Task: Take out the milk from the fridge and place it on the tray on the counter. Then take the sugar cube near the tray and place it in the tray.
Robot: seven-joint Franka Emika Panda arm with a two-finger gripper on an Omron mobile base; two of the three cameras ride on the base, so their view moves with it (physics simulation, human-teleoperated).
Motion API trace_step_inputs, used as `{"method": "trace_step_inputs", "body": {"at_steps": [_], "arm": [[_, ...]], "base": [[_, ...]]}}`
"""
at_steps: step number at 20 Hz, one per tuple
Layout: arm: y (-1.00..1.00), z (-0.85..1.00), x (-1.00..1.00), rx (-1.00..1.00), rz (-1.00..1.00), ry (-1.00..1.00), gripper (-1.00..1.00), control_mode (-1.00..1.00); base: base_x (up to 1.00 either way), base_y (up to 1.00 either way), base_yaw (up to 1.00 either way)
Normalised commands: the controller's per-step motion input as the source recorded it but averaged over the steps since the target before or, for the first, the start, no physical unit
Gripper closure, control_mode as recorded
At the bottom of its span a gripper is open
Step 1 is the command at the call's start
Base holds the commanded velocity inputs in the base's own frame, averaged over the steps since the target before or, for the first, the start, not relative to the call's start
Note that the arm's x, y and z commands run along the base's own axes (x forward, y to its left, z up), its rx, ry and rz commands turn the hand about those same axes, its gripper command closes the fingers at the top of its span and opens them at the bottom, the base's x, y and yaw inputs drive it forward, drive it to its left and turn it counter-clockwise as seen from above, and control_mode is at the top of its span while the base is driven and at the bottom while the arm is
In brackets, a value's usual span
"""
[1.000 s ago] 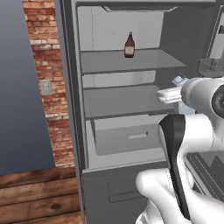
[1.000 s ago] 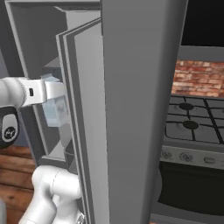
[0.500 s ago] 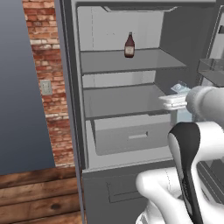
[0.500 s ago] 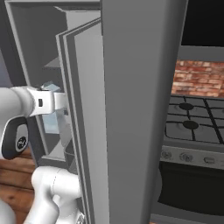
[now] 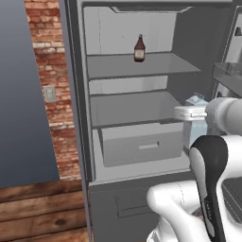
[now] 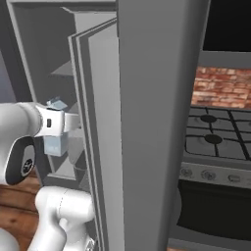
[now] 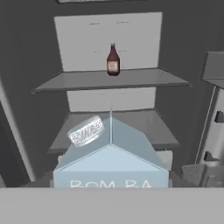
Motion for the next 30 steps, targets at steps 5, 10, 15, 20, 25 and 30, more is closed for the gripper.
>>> {"method": "trace_step_inputs", "body": {"at_steps": [5,10,15,20,25,30], "arm": [[0.0,0.0,0.0,0.0,0.0,0.0,1.0,1.0],[0.0,0.0,0.0,0.0,0.0,0.0,1.0,1.0],[0.0,0.0,0.0,0.0,0.0,0.0,1.0,1.0],[0.0,0.0,0.0,0.0,0.0,0.0,1.0,1.0],[0.0,0.0,0.0,0.0,0.0,0.0,1.0,1.0],[0.0,0.0,0.0,0.0,0.0,0.0,1.0,1.0]], "base": [[-1.0,0.25,0.0],[-1.0,0.2,0.0],[-1.0,0.17,0.0],[-0.9,-0.12,-0.09],[-0.02,-0.39,-0.55],[0.0,-0.51,-0.71]]}}
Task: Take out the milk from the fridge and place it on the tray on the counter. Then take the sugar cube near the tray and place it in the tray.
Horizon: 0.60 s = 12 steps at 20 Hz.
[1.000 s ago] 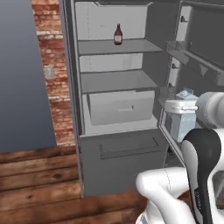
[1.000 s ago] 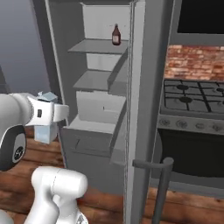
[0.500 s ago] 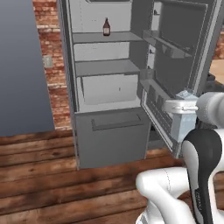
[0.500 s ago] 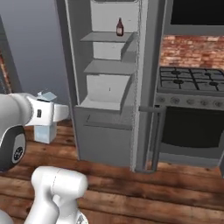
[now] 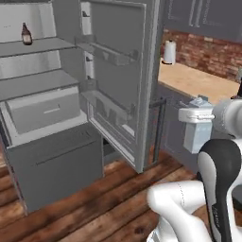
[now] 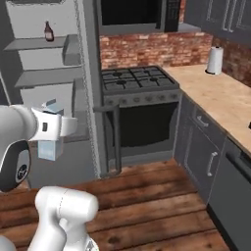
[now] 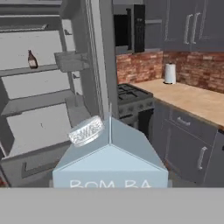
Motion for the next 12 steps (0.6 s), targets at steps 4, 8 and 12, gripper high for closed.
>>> {"method": "trace_step_inputs", "body": {"at_steps": [4,8,12], "arm": [[0.0,0.0,0.0,0.0,0.0,0.0,1.0,1.0],[0.0,0.0,0.0,0.0,0.0,0.0,1.0,1.0],[0.0,0.0,0.0,0.0,0.0,0.0,1.0,1.0]], "base": [[0.0,-0.39,-0.78],[0.0,-0.23,-0.87],[0.0,-0.02,-0.96]]}}
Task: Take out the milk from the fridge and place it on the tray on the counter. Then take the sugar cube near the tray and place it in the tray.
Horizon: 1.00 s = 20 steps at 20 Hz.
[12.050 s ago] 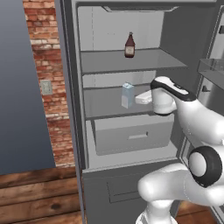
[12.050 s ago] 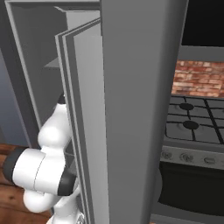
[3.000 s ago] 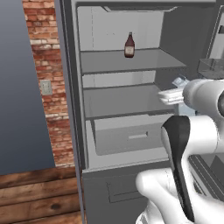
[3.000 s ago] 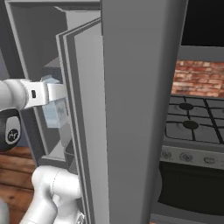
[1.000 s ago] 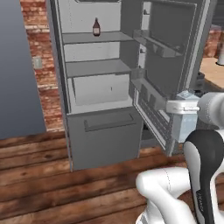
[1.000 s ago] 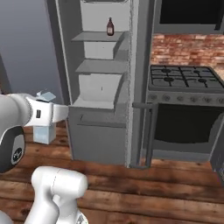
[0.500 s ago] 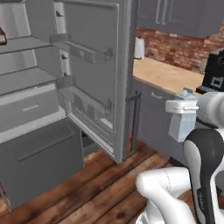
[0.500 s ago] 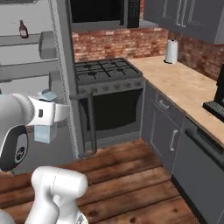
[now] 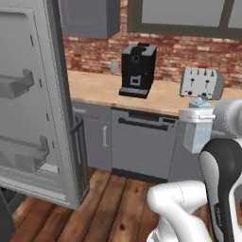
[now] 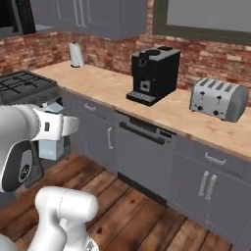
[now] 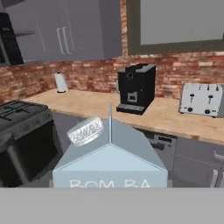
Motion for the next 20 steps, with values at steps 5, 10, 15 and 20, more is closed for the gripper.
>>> {"method": "trace_step_inputs", "body": {"at_steps": [5,10,15,20], "arm": [[0.0,0.0,0.0,0.0,0.0,0.0,1.0,1.0],[0.0,0.0,0.0,0.0,0.0,0.0,1.0,1.0],[0.0,0.0,0.0,0.0,0.0,0.0,1.0,1.0],[0.0,0.0,0.0,0.0,0.0,0.0,1.0,1.0]], "base": [[0.0,-0.12,-0.92],[0.0,-0.45,-0.81],[0.0,-0.31,-0.83],[0.0,-0.25,-0.84]]}}
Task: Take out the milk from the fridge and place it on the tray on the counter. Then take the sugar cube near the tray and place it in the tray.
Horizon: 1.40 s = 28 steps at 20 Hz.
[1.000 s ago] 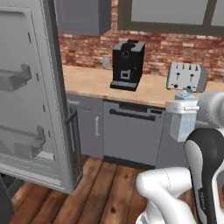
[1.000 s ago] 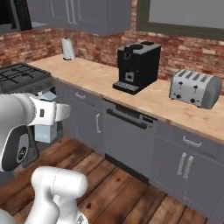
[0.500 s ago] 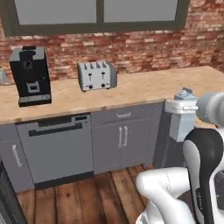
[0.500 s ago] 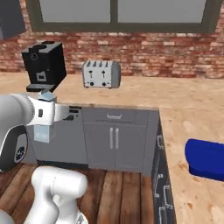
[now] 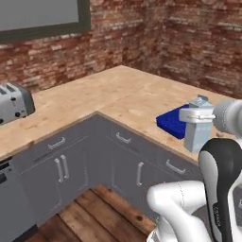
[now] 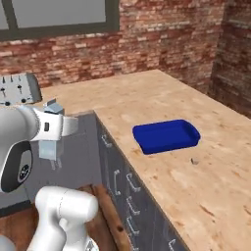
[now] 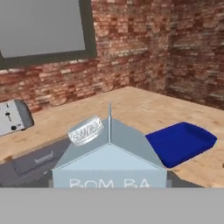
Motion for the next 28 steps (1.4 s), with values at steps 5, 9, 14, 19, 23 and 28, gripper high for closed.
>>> {"method": "trace_step_inputs", "body": {"at_steps": [5,9,14,19,23,28], "arm": [[0.0,0.0,0.0,0.0,0.0,0.0,1.0,1.0],[0.0,0.0,0.0,0.0,0.0,0.0,1.0,1.0],[0.0,0.0,0.0,0.0,0.0,0.0,1.0,1.0],[0.0,0.0,0.0,0.0,0.0,0.0,1.0,1.0],[0.0,0.0,0.0,0.0,0.0,0.0,1.0,1.0],[0.0,0.0,0.0,0.0,0.0,0.0,1.0,1.0]], "base": [[-0.09,-0.06,-0.76],[-0.16,-0.08,-0.7],[0.14,0.13,-0.55],[0.15,0.91,-0.23],[0.05,1.0,-0.16],[0.49,0.33,-0.29]]}}
